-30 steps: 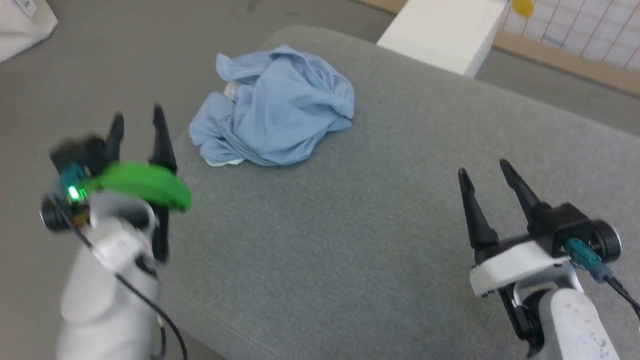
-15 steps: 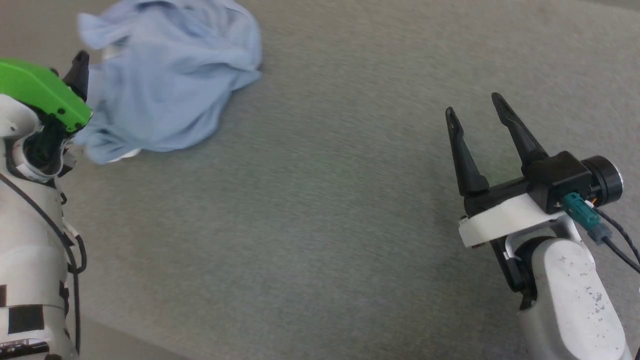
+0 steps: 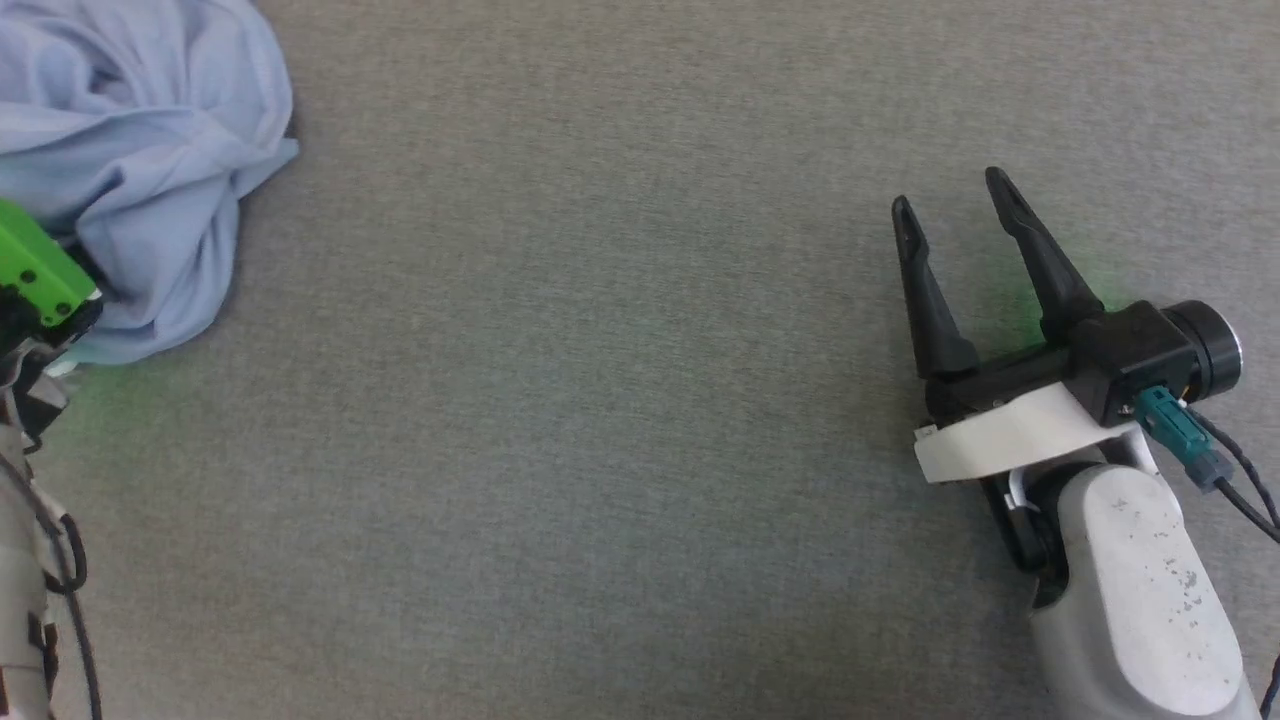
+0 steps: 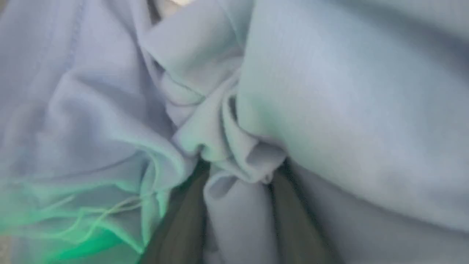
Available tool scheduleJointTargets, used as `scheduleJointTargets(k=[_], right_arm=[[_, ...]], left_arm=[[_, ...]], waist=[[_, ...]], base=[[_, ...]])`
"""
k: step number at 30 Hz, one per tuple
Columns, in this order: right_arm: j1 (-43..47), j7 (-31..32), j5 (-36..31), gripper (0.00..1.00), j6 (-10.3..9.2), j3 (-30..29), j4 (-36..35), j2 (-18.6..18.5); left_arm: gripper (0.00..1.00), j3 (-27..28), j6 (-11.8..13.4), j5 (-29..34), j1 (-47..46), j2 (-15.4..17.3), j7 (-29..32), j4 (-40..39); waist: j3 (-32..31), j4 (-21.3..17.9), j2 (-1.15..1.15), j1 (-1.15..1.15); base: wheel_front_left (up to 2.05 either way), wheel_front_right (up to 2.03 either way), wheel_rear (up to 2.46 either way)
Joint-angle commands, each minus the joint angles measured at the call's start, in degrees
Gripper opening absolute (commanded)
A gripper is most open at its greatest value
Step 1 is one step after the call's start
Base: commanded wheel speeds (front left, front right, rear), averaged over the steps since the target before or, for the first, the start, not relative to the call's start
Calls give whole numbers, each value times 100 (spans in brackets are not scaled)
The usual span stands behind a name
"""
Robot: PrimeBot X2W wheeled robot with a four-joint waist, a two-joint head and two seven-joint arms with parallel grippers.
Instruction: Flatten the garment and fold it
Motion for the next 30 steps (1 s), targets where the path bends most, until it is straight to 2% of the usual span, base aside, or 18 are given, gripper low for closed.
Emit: scheduleJointTargets(k=[1, 5, 9, 12, 16, 22, 30], right_arm=[[26, -27, 28, 100, -10, -44, 154, -39], [138, -119, 117, 100, -10, -91, 310, -38], [286, -211, 257, 100, -10, -173, 474, -37], [455, -275, 377, 100, -10, -238, 574, -37], [685, -346, 515, 100, -10, -358, 668, -36], [957, -404, 687, 100, -10, -440, 734, -36], [1212, -399, 757, 100, -10, -551, 724, -36]], left_arm=[[0, -224, -28, 23, 457, -389, 96, 99], [0, -299, -47, 549, 536, -28, -807, -447], [0, -323, 28, 1123, 360, 239, -2039, -869], [0, -428, -26, 1433, 115, 281, -2869, -1070], [0, -636, -179, 1723, -219, 287, -3624, -1355], [0, -1188, -348, 2106, -665, 11, -4267, -1793], [0, -2040, -525, 2100, -619, -944, -4435, -2215]], waist=[[-190, -54, -1, 0], [-669, -24, -1, 0], [-1199, -48, -1, 0], [-1623, -124, -1, 0], [-2113, -288, -1, 0], [-2618, -678, -1, 0], [-2952, -1335, -1, 0]], base=[[0, 0, 0], [0, 0, 0], [0, 0, 0], [0, 0, 0], [0, 0, 0], [0, 0, 0], [0, 0, 0]])
